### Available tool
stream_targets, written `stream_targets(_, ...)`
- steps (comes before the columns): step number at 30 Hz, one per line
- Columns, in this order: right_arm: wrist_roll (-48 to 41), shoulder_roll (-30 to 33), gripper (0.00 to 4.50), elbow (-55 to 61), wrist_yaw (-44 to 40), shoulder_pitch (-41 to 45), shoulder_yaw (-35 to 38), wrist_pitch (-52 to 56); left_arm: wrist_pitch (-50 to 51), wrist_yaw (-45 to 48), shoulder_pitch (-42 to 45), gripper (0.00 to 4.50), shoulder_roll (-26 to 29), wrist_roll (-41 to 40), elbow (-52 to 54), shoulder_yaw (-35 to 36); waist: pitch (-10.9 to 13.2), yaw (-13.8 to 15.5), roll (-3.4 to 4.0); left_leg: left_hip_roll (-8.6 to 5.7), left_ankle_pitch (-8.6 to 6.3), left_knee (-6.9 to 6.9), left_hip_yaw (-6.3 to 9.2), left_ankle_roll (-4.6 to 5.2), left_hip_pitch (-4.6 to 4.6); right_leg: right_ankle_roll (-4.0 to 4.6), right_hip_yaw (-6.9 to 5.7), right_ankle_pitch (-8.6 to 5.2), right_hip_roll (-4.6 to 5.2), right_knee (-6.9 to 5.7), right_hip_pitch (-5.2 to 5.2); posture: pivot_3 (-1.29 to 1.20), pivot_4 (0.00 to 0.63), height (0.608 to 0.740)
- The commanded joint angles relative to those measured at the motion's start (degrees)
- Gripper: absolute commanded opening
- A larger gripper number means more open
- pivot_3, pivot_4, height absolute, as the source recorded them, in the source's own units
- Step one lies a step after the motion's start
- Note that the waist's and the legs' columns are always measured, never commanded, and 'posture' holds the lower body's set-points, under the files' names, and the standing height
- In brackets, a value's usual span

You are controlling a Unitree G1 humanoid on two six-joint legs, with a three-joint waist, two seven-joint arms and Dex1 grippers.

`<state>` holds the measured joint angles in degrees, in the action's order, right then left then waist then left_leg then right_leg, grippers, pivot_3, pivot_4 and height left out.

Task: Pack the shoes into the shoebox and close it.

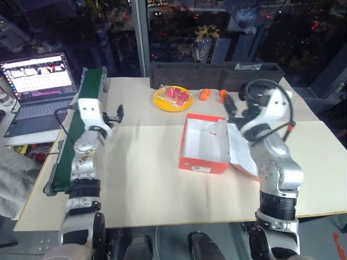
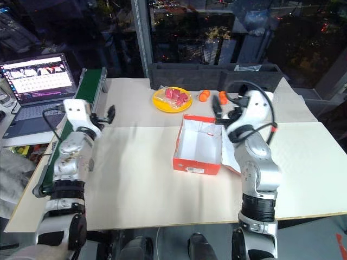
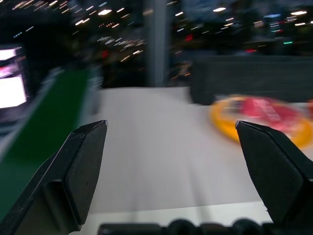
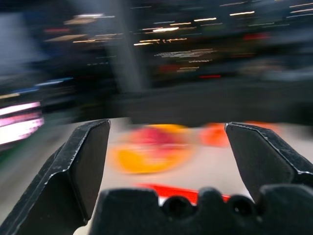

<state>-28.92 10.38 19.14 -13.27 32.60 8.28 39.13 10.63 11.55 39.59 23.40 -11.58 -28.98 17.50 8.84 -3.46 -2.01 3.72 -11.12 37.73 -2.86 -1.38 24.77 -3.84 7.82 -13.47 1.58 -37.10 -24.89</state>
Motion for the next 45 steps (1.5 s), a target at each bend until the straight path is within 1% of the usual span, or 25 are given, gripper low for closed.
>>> stream_targets(1,-5.7,3.1,4.45,5.3,-8.3,-0.2,-7.4,6.4,2.1,-2.2,2.2,4.5,2.7,-0.3,-5.1,2.2,0.0,0.0,0.0,0.01,0.0,0.0,0.05,0.0,0.02,0.0,-0.06,0.0,0.0,0.01,0.0,0.0,0.15,0.713)
stream_targets(3,-5.1,6.2,4.45,5.7,-12.7,-1.4,-12.6,7.4,4.5,-1.3,3.5,4.5,4.0,-1.5,-7.5,3.0,0.0,0.2,-0.03,0.01,0.0,0.07,0.18,0.0,0.18,0.01,-0.29,0.0,0.05,0.03,-0.01,0.0,0.15,0.713)
stream_targets(6,-3.0,10.0,4.45,6.0,-16.4,-2.5,-17.9,7.3,5.4,0.2,4.3,4.5,5.7,-0.6,-8.9,2.0,0.0,0.9,-0.12,0.01,0.0,0.14,0.35,0.0,0.37,0.02,-0.51,-0.01,0.08,0.07,-0.07,0.0,0.15,0.713)
stream_targets(11,4.7,15.6,4.45,5.1,-17.9,-4.2,-25.3,5.0,8.0,0.7,4.8,4.5,7.2,0.1,-10.5,1.0,0.0,1.1,-0.14,0.0,0.01,0.14,0.41,-0.01,0.47,0.08,-0.6,-0.04,0.08,0.04,-0.17,0.0,0.15,0.713)
stream_targets(13,6.7,16.5,4.45,5.3,-18.1,-5.4,-26.8,3.8,8.2,1.3,4.5,4.5,7.4,0.4,-10.3,0.5,0.0,1.2,-0.16,0.0,0.01,0.14,0.42,-0.01,0.47,0.08,-0.63,-0.04,0.08,0.04,-0.17,0.0,0.15,0.713)
stream_targets(22,8.3,14.2,4.45,7.0,-17.1,-9.2,-25.6,2.1,10.2,3.1,4.2,4.5,7.7,1.1,-9.2,-1.5,-0.1,1.1,-0.21,0.01,0.01,0.14,0.47,-0.02,0.48,0.1,-0.66,-0.05,0.06,0.01,-0.19,0.0,0.15,0.713)
stream_targets(28,9.2,15.2,4.45,7.9,-18.4,-10.3,-25.7,1.3,10.1,3.4,5.0,4.5,7.7,1.5,-10.1,-2.1,-0.1,1.2,-0.22,0.01,0.01,0.14,0.48,-0.02,0.48,0.11,-0.67,-0.05,0.06,0.01,-0.18,0.0,0.15,0.713)
stream_targets(37,10.0,14.3,4.45,7.2,-18.3,-10.9,-25.1,1.0,9.9,3.4,6.2,4.5,8.0,2.1,-11.0,-2.5,-0.1,1.2,-0.22,0.0,0.01,0.14,0.48,-0.02,0.48,0.11,-0.67,-0.05,0.07,0.01,-0.18,0.0,0.15,0.713)
stream_targets(41,12.0,13.6,4.45,4.5,-15.9,-12.1,-23.9,0.4,7.3,-0.3,6.0,4.5,7.6,3.3,-11.6,-1.7,-0.1,1.2,-0.23,0.0,0.01,0.14,0.48,-0.02,0.49,0.11,-0.67,-0.05,0.06,0.01,-0.18,0.0,0.15,0.713)
stream_targets(45,12.7,14.0,4.45,4.7,-16.5,-13.4,-23.8,0.0,4.6,-2.7,6.1,4.5,7.8,3.5,-12.5,-1.0,-0.1,1.4,-0.25,0.01,0.01,0.14,0.49,-0.02,0.49,0.11,-0.68,-0.05,0.07,0.01,-0.18,0.0,0.15,0.713)
